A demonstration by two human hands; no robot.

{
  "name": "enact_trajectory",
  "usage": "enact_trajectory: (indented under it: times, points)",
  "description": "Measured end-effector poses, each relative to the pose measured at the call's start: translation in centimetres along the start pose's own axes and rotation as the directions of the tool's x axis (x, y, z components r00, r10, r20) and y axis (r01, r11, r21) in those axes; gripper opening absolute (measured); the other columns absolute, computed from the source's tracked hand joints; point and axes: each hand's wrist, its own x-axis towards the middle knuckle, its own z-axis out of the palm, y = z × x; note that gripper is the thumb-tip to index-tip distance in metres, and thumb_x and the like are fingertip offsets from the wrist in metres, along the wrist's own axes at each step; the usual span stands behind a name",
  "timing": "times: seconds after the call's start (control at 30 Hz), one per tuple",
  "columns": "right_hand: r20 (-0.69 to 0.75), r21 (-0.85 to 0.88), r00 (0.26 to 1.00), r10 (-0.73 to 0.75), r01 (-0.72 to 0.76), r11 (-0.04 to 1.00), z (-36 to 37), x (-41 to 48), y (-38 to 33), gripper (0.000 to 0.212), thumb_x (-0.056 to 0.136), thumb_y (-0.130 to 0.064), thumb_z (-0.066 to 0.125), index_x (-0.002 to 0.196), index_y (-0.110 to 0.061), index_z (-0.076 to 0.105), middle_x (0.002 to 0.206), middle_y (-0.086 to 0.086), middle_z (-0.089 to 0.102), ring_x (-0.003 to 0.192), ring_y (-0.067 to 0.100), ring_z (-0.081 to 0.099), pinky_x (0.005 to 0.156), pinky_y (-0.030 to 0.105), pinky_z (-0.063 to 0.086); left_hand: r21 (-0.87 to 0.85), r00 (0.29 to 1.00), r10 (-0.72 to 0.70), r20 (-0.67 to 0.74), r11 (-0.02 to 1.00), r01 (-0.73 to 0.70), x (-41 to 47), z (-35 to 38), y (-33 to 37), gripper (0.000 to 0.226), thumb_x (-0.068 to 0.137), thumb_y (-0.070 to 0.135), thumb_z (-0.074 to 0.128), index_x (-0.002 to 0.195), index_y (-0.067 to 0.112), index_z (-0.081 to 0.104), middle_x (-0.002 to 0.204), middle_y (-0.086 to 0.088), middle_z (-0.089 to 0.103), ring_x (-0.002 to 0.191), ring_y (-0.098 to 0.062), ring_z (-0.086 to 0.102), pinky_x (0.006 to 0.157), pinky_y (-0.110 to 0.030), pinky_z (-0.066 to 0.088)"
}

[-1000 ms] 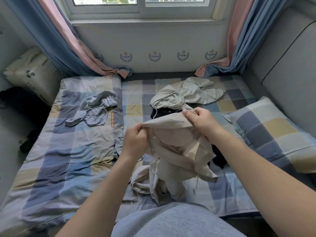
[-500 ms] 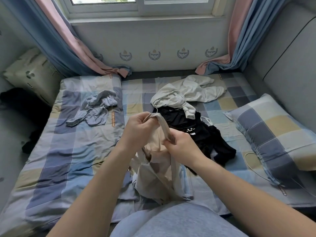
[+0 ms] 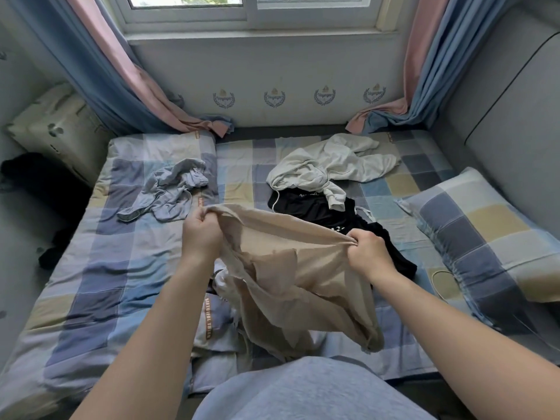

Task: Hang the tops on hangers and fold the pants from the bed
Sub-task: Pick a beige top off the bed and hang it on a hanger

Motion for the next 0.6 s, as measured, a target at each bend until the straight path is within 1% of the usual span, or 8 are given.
enact_trajectory:
  times: [0.03, 0.13, 0.2, 0.27, 0.37, 0.47, 0.53, 0.6]
  points:
    - [0.001, 0.06, 1.0, -0.016, 0.016, 0.998, 0.0, -0.1, -0.5, 0.026, 0.083, -0.004, 0.049, 0.071, -0.022, 0.062, 0.07, -0.002, 0.062, 0.072, 0.024, 0.057, 0.056, 0.031, 0.038, 0.024, 0.997, -0.046, 0.065, 0.999, 0.045, -0.5, 0.5, -0.5, 0.012, 0.101, 0.016, 0.051, 0.103, 0.017, 0.062, 0.095, -0.001, 0.063, 0.078, -0.009, 0.063, 0.066, -0.024, 0.051]
    - [0.027, 0.228, 0.999, -0.04, 0.033, 0.973, 0.2, -0.7, -2.6, 0.028, 0.089, -0.006, 0.051, 0.079, -0.027, 0.066, 0.076, -0.012, 0.065, 0.074, 0.008, 0.058, 0.058, 0.015, 0.039, 0.175, 0.963, -0.084, 0.257, 0.984, 0.039, -2.7, 1.9, -1.7, 0.057, 0.094, 0.033, 0.069, 0.143, 0.017, 0.045, 0.128, 0.006, 0.05, 0.115, -0.014, 0.055, 0.099, -0.039, 0.051]
    - [0.026, 0.334, 0.998, -0.06, 0.048, 0.941, 0.1, -1.1, -4.3, 0.023, 0.091, -0.004, 0.051, 0.088, -0.018, 0.07, 0.082, -0.008, 0.066, 0.081, 0.014, 0.062, 0.066, 0.021, 0.046, 0.237, 0.926, 0.013, 0.377, 0.965, -0.11, -4.5, 2.9, -2.0, 0.053, 0.088, 0.044, 0.073, 0.13, 0.019, 0.055, 0.123, 0.011, 0.057, 0.11, -0.009, 0.059, 0.094, -0.034, 0.054]
    - [0.03, 0.458, 0.998, -0.051, 0.032, 0.888, -0.3, -1.6, -6.2, 0.023, 0.09, -0.003, 0.05, 0.092, -0.015, 0.07, 0.086, -0.001, 0.068, 0.089, 0.021, 0.066, 0.075, 0.035, 0.057, 0.249, 0.799, 0.026, 0.6, 0.944, -0.218, -6.3, 3.9, -2.1, 0.051, 0.079, 0.06, 0.072, 0.114, 0.024, 0.064, 0.111, 0.011, 0.069, 0.099, -0.001, 0.065, 0.083, -0.019, 0.054]
    - [0.078, 0.623, 0.996, -0.054, -0.007, 0.782, -1.2, -2.6, -9.2, 0.023, 0.093, -0.003, 0.05, 0.09, -0.017, 0.067, 0.087, 0.004, 0.067, 0.096, 0.031, 0.068, 0.081, 0.053, 0.06, 0.188, 0.615, -0.025, 0.788, 0.961, -0.202, -8.8, 5.6, -2.4, 0.042, 0.073, 0.058, 0.077, 0.109, 0.039, 0.065, 0.104, 0.017, 0.073, 0.1, 0.002, 0.067, 0.084, -0.018, 0.054]
    - [0.075, 0.734, 0.996, -0.041, -0.028, 0.679, -2.1, -3.0, -11.0, 0.022, 0.095, -0.001, 0.049, 0.093, -0.016, 0.066, 0.091, 0.007, 0.065, 0.095, 0.032, 0.066, 0.088, 0.06, 0.056, 0.292, 0.76, 0.024, 0.65, 0.915, -0.279, -9.7, 6.9, -3.4, 0.009, 0.086, 0.039, 0.069, 0.087, 0.032, 0.064, 0.075, 0.012, 0.067, 0.074, -0.008, 0.064, 0.063, -0.026, 0.047]
    - [0.096, 0.817, 0.994, -0.056, -0.046, 0.575, -2.6, -3.0, -11.1, 0.024, 0.097, -0.001, 0.051, 0.113, -0.017, 0.059, 0.111, 0.013, 0.064, 0.104, 0.028, 0.065, 0.091, 0.057, 0.056, 0.252, 0.818, 0.035, 0.575, 0.943, -0.217, -9.5, 6.7, -3.4, 0.027, 0.092, 0.031, 0.057, 0.076, 0.01, 0.06, 0.061, -0.002, 0.058, 0.061, -0.02, 0.056, 0.059, -0.036, 0.04]
    - [0.163, 0.841, 0.978, -0.132, -0.068, 0.537, -3.1, -3.0, -10.4, 0.043, 0.097, -0.004, 0.056, 0.135, -0.022, 0.045, 0.127, 0.009, 0.062, 0.118, 0.024, 0.062, 0.097, 0.051, 0.054, 0.103, 0.844, 0.023, 0.535, 0.99, -0.092, -9.0, 5.9, -2.5, 0.034, 0.094, 0.029, 0.056, 0.08, -0.002, 0.06, 0.067, -0.015, 0.059, 0.065, -0.024, 0.056, 0.062, -0.042, 0.043]
